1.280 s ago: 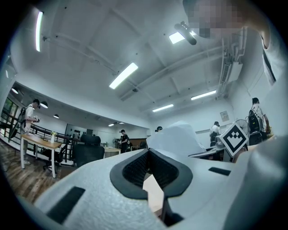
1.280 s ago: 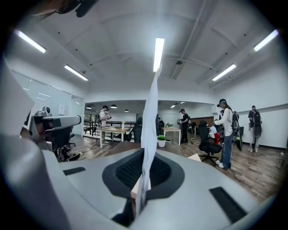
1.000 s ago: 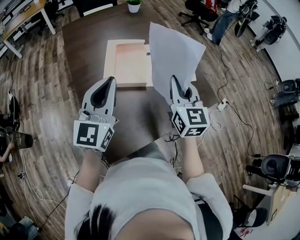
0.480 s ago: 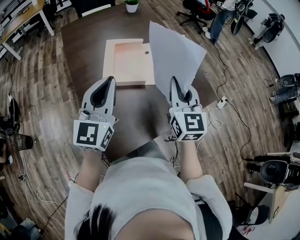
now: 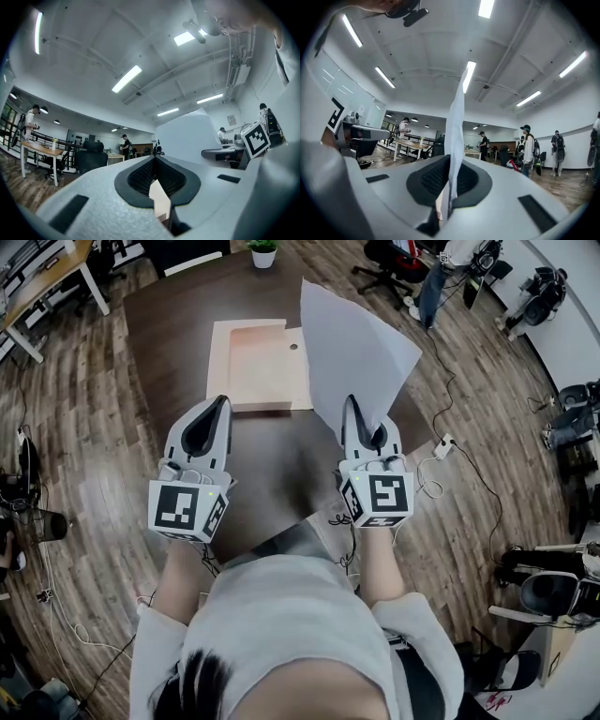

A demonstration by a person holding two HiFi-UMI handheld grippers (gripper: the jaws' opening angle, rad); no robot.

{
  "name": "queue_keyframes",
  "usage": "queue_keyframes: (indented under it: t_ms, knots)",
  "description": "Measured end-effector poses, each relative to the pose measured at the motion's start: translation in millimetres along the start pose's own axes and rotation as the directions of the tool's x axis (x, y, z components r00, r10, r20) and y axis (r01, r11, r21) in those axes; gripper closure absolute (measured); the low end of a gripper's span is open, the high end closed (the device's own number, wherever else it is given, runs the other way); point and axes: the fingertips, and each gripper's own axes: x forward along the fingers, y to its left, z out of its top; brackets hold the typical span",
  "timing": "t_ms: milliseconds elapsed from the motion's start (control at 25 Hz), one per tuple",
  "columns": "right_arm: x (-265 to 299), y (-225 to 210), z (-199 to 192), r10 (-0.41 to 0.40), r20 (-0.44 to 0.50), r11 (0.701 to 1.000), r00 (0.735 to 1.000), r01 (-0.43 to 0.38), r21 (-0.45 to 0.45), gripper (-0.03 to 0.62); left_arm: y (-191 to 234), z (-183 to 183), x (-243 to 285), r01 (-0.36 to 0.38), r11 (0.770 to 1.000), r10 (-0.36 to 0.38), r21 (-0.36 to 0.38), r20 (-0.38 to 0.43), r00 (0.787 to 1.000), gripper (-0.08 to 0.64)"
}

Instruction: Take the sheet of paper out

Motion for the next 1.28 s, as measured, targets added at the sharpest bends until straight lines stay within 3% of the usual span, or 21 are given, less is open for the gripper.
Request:
queue_keyframes:
  t_ms: [1280]
  knots:
    - [4, 16, 8, -0.011, 0.052, 1.000, 0.999, 0.012, -0.017, 0.578, 17, -3, -14, -0.024, 1.000, 0.024, 0.004, -0.007, 1.000, 0.551]
